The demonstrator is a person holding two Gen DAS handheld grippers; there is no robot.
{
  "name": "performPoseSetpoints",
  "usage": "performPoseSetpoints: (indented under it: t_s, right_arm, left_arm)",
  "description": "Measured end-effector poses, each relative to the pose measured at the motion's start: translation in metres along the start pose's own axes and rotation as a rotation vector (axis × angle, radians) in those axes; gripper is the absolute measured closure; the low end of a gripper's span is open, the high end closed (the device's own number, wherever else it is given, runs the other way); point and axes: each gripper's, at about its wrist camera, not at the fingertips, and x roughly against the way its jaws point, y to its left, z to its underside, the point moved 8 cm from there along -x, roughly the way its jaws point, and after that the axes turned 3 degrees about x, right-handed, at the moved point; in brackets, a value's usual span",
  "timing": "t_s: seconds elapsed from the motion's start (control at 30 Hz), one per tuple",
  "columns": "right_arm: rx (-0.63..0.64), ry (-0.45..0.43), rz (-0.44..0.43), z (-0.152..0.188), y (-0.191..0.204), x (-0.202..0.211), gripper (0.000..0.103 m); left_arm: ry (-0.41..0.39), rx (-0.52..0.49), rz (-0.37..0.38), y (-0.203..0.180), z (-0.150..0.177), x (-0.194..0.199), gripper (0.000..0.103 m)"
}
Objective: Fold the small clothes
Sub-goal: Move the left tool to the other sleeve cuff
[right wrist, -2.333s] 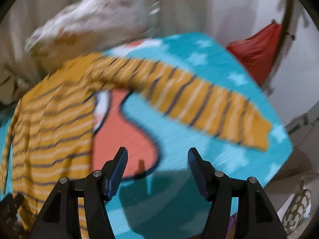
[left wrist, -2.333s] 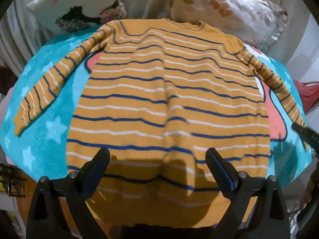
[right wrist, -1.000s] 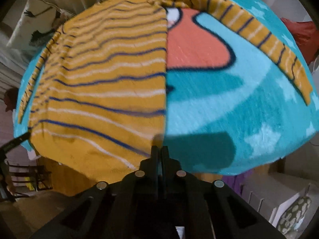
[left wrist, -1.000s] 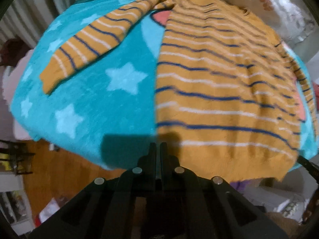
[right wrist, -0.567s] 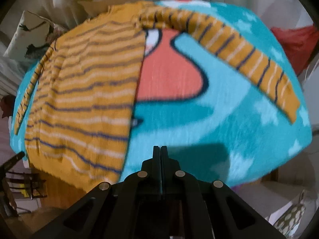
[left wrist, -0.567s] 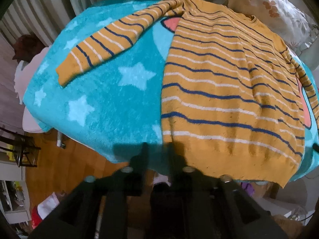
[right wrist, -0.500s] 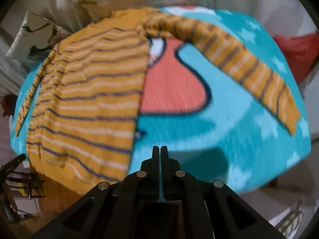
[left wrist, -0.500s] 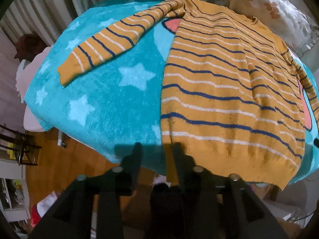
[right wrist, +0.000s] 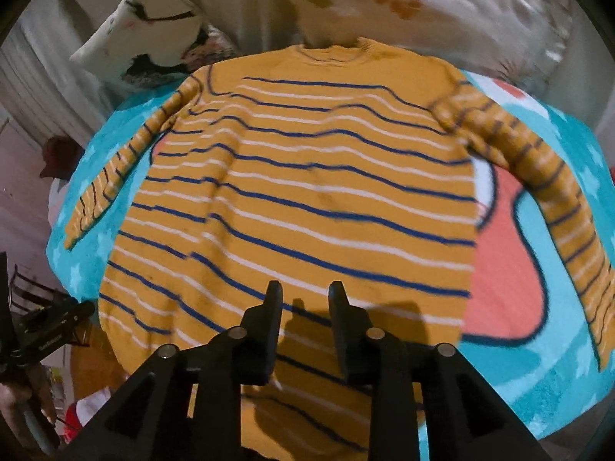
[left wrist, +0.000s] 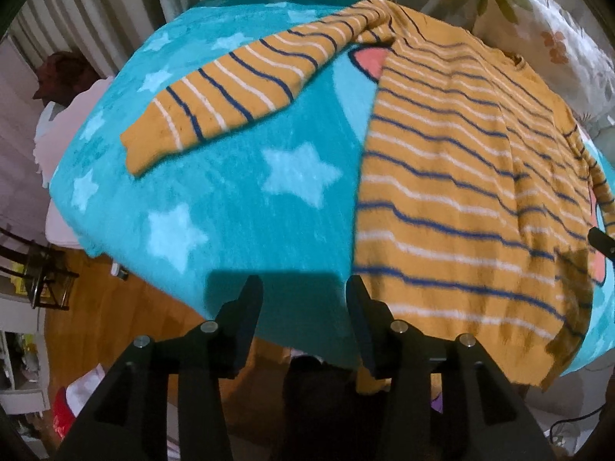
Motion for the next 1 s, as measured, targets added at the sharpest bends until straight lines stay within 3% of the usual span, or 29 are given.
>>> performPoseSetpoints:
  t_s: [0.1, 0.4, 0.63, 0.77, 0.93, 0.97, 1.0]
  right_arm:
    - [-0.01, 0.0, -0.005, -0.01, 0.019, -0.005, 0.065]
    - [-0.033, 0.004, 0.007, -0.022, 0.071, -0.023, 0.057]
    - [-0.074, 0.027, 0.025, -0.017, 0.082, -0.035, 0.057]
    - [-0.105, 0.037, 0.033, -0.017, 0.084, -0.039, 0.056]
    - [-0.107, 0.039, 0.04, -0.018, 0.091, -0.042, 0.056]
    - [-0.106, 0.04, 0.042, -0.018, 0.093, -0.043, 0.056]
    - [-0.104, 0.041, 0.045, -0.018, 0.094, -0.043, 0.056]
  left_arm:
    - [-0.02, 0.011, 0.011, 0.013, -0.017, -0.001, 0.05]
    - [-0.056, 0.051, -0.04, 0.081, -0.066, -0.013, 0.045]
    - [-0.022, 0.223, -0.039, 0.164, -0.088, -0.037, 0.04]
    - [-0.004, 0.261, 0.003, 0.18, -0.095, -0.052, 0.036]
    - [-0.022, 0.221, 0.023, 0.173, -0.108, -0.063, 0.036]
    - [-0.028, 0.203, 0.036, 0.17, -0.111, -0.063, 0.044]
    - [-0.036, 0.185, 0.044, 0.169, -0.114, -0.062, 0.067]
